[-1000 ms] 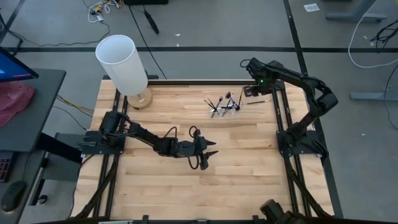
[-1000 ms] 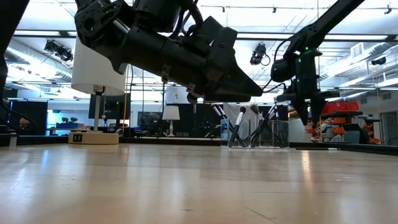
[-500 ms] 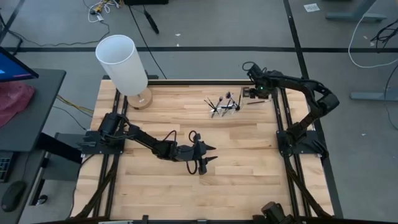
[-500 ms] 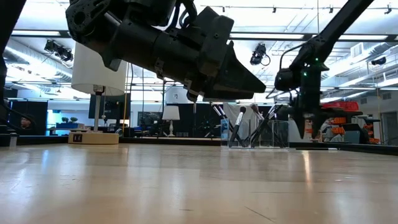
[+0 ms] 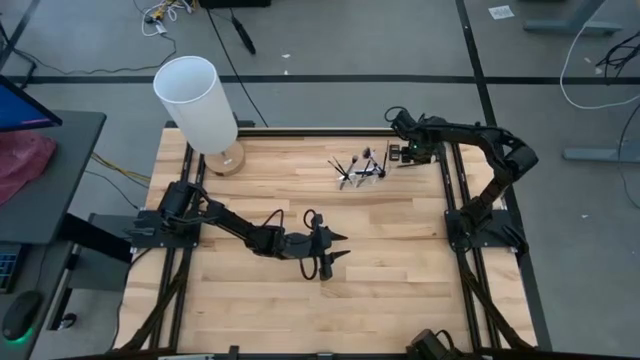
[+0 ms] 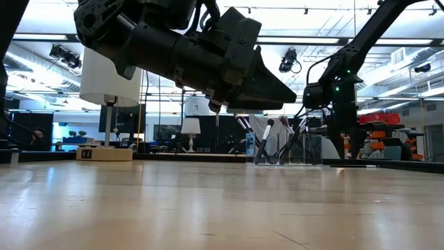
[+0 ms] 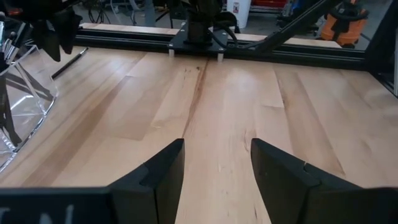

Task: Put items in baskets/containers
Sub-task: Put the black eyeshadow brush into the transparent organizer

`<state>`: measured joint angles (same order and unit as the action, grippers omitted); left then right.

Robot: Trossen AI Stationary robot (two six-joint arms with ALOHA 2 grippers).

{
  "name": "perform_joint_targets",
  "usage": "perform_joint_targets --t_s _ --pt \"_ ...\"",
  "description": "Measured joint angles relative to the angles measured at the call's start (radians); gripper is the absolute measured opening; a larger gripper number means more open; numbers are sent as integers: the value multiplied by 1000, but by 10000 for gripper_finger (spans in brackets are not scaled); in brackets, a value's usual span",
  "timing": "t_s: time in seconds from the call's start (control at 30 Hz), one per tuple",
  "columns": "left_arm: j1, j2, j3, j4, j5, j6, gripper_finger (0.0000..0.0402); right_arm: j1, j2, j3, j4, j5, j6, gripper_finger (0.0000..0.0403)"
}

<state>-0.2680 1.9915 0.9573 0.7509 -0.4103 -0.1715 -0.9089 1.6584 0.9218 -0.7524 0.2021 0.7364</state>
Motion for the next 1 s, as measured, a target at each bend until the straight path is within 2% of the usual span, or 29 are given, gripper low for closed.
perform_joint_targets --t_s 0.27,0.67,0.8,1.0 --pt "-2 0 0 0 0 1 188 21 26 0 -6 41 8 132" --pt "-1 0 0 0 0 2 188 45 16 -2 5 23 33 132" --pt "-1 0 0 0 0 0 188 61 4 -2 -6 84 115 132" --pt "-5 0 0 0 0 0 188 121 2 -2 96 137 258 132"
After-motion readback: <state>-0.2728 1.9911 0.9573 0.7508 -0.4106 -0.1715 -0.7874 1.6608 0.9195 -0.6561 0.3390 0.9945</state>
